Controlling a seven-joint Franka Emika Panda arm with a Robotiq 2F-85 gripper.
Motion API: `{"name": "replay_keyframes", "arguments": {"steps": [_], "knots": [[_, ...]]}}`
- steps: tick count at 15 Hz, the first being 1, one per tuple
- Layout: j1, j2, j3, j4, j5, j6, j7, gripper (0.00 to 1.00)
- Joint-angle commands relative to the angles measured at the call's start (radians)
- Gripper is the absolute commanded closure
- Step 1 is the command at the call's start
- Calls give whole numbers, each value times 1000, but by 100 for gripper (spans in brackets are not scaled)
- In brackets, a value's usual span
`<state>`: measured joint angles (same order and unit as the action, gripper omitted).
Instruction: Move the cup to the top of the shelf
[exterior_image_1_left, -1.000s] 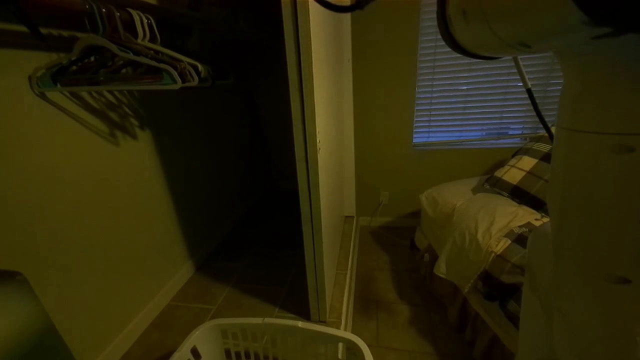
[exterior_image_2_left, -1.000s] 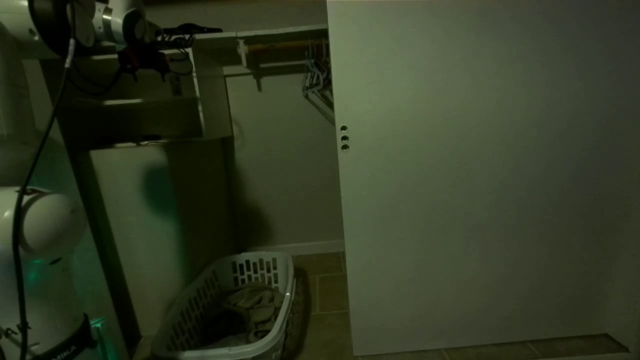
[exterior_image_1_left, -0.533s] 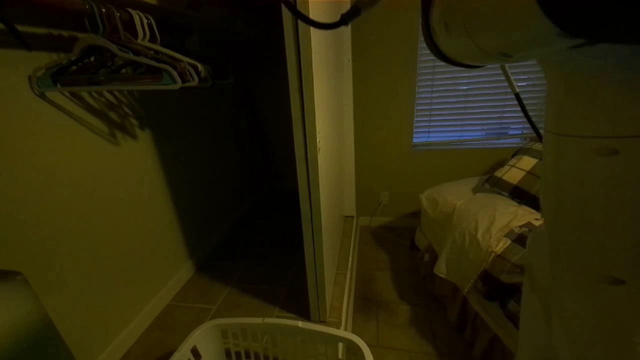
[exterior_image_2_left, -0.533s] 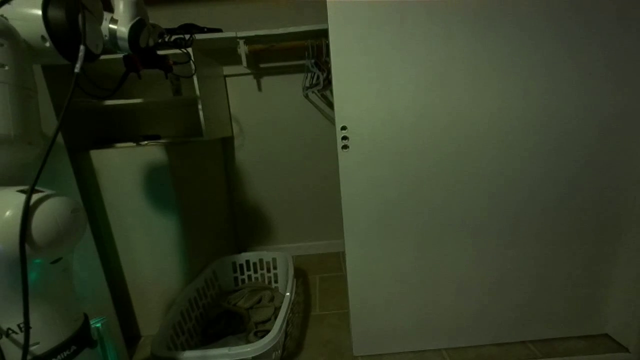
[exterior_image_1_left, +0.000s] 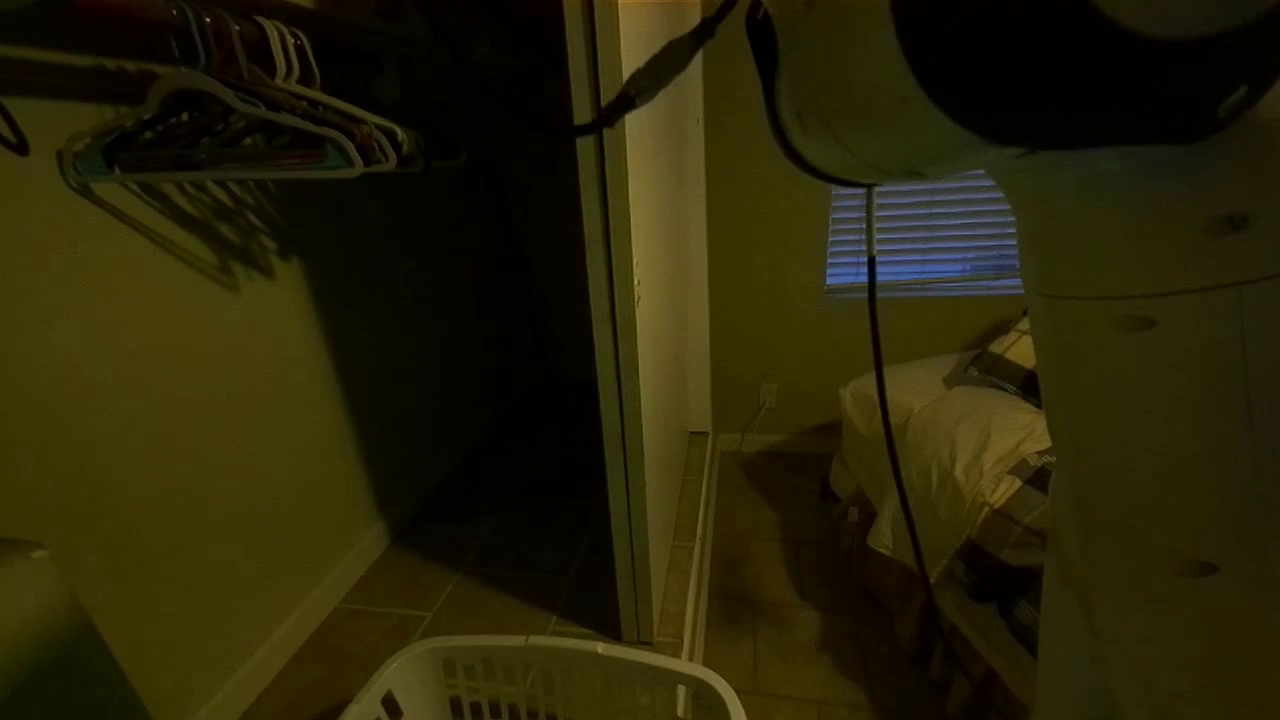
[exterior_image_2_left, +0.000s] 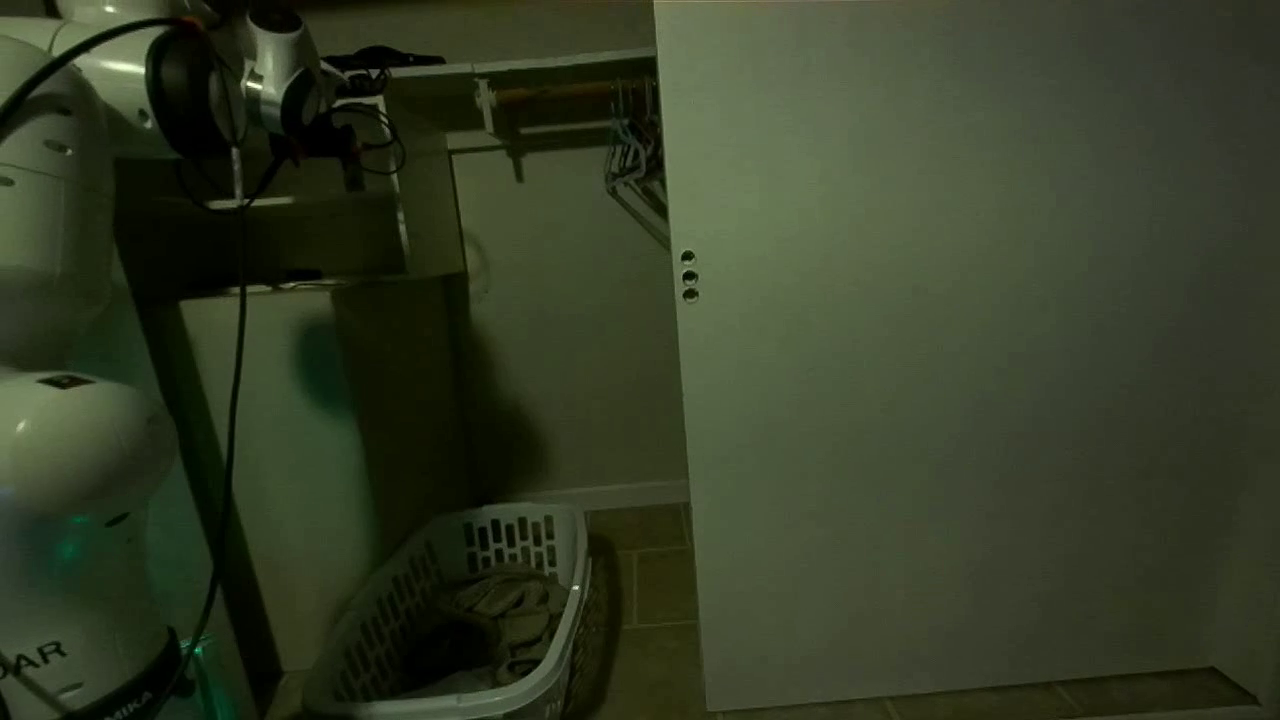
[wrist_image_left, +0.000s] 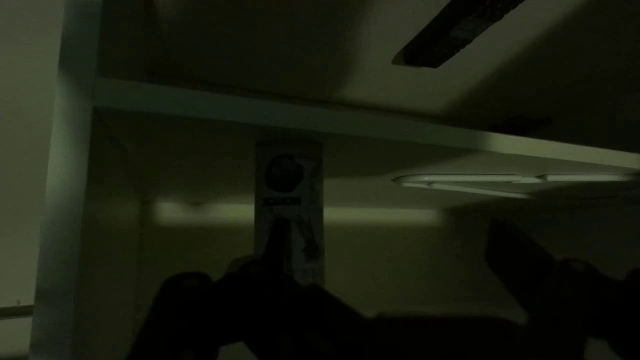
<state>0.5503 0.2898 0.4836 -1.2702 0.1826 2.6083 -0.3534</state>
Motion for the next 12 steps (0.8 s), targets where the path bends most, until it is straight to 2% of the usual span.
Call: {"name": "replay_keyframes", "arguments": {"steps": [1, 10, 11, 12], "knots": [[31, 74, -13, 103, -49, 29, 10, 0], [81, 178, -48, 243, -111, 35, 14, 0], [86, 189, -50, 257, -114, 34, 13, 14], [91, 199, -52, 271, -116, 34, 12, 19]]}}
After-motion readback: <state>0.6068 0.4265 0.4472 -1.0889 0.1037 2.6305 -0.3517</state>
